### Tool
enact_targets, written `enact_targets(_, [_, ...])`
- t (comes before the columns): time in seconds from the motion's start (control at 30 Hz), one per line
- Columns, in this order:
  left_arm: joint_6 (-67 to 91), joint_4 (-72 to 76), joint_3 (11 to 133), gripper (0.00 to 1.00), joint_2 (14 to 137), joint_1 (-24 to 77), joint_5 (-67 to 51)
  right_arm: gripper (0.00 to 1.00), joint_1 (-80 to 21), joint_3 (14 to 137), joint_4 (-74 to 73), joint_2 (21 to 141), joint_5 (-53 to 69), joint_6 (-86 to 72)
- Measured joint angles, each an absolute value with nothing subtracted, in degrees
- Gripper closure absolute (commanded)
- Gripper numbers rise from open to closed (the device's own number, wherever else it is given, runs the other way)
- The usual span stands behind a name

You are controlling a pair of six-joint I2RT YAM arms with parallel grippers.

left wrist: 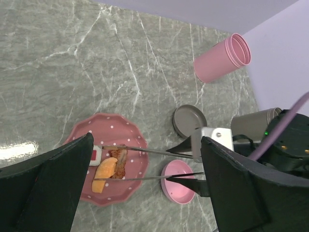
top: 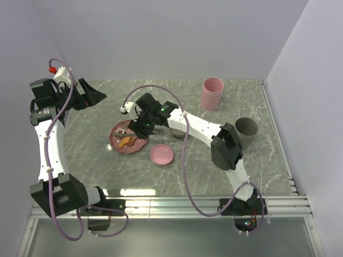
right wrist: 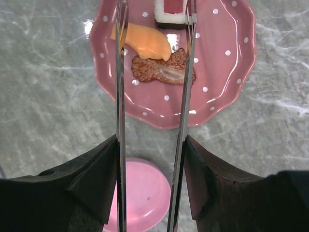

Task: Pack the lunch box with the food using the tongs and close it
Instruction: Pick up the food using the clamp

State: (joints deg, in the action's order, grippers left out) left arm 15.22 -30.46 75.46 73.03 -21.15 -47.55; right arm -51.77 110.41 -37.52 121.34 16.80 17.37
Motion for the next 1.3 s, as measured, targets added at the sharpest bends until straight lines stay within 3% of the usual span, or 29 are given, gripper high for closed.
enact_targets(0.8, [13.61, -30.22, 73.82, 0.01, 73.01, -22.33, -47.55, 0.39, -52.03, 112.95, -36.80, 128.20, 14.15, 17.37])
enact_targets(1.0, [13.61, -29.98, 73.54, 0.01, 73.01, -22.33, -47.55, 0.42, -52.14, 113.86, -36.45, 128.77, 14.22, 17.37])
enact_targets(1.3, [13.61, -29.80, 73.32, 0.01, 73.01, -22.52, -47.51, 0.56, -52.18, 114.13, -36.49, 128.84, 14.15, 17.32])
